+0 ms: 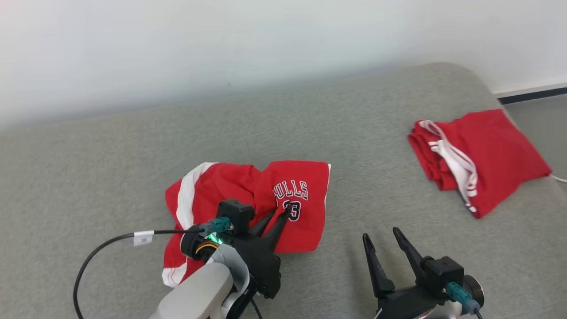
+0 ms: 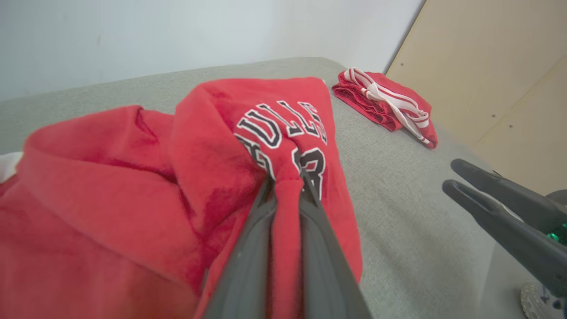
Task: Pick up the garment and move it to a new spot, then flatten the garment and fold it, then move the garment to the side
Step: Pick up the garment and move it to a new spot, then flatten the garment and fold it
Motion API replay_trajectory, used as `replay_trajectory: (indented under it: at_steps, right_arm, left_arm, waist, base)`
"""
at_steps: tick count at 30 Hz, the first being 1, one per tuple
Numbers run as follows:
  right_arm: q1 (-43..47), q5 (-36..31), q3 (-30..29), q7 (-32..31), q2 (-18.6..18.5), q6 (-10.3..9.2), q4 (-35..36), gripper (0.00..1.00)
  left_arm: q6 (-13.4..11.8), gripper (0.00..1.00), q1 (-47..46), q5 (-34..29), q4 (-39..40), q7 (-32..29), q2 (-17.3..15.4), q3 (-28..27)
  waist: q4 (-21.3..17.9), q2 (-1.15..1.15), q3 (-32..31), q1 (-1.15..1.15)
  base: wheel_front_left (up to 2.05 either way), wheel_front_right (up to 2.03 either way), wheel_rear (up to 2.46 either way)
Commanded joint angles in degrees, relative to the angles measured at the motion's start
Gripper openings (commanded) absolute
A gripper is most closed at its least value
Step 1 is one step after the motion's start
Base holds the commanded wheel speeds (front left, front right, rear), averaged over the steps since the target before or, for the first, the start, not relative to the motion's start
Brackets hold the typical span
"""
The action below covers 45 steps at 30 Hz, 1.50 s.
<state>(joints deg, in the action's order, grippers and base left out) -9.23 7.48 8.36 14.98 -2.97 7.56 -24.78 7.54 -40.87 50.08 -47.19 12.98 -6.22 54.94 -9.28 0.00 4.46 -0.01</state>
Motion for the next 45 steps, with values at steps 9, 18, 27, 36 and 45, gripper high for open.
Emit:
replay_trajectory:
  at_steps: [9, 18, 27, 36, 45]
  right_arm:
    - [1.3, 1.5, -0.8, 0.3, 0.1, -0.18, 0.5, 1.00]
    - [2.4, 2.1, -1.5, 0.3, 0.1, -0.18, 2.0, 1.00]
    - [3.6, 2.8, -2.5, 0.3, 0.1, -0.18, 2.8, 1.00]
    - [4.8, 2.8, -2.8, 0.3, 0.1, -0.18, 2.6, 1.00]
    - [6.0, 2.2, -2.1, 0.3, 0.1, -0.18, 1.2, 1.00]
  left_arm:
    - [-1.5, 1.00, 1.9, -1.7, -4.4, 2.3, -1.9, -5.2]
    - [-7.5, 1.00, 14.4, -11.4, 7.2, 2.2, -9.3, -21.8]
    - [-11.2, 1.00, 30.8, -22.9, 20.5, 2.2, -11.0, -38.5]
    - [-9.9, 1.00, 43.6, -31.7, 28.8, 2.2, -6.5, -51.1]
    - [-6.5, 1.00, 49.8, -37.1, 31.5, 2.2, -1.8, -58.3]
  waist:
    - [-1.0, 0.00, -3.2, 0.01]
    - [1.7, 0.00, -4.3, 0.01]
    - [4.6, 0.00, -5.2, 0.01]
    - [5.7, 0.00, -5.7, 0.01]
    - [6.2, 0.00, -6.3, 0.01]
  base:
    - [0.00, 0.00, 0.00]
    - [0.00, 0.00, 0.00]
    - [0.00, 0.00, 0.00]
    - [0.00, 0.00, 0.00]
    - [0.00, 0.00, 0.00]
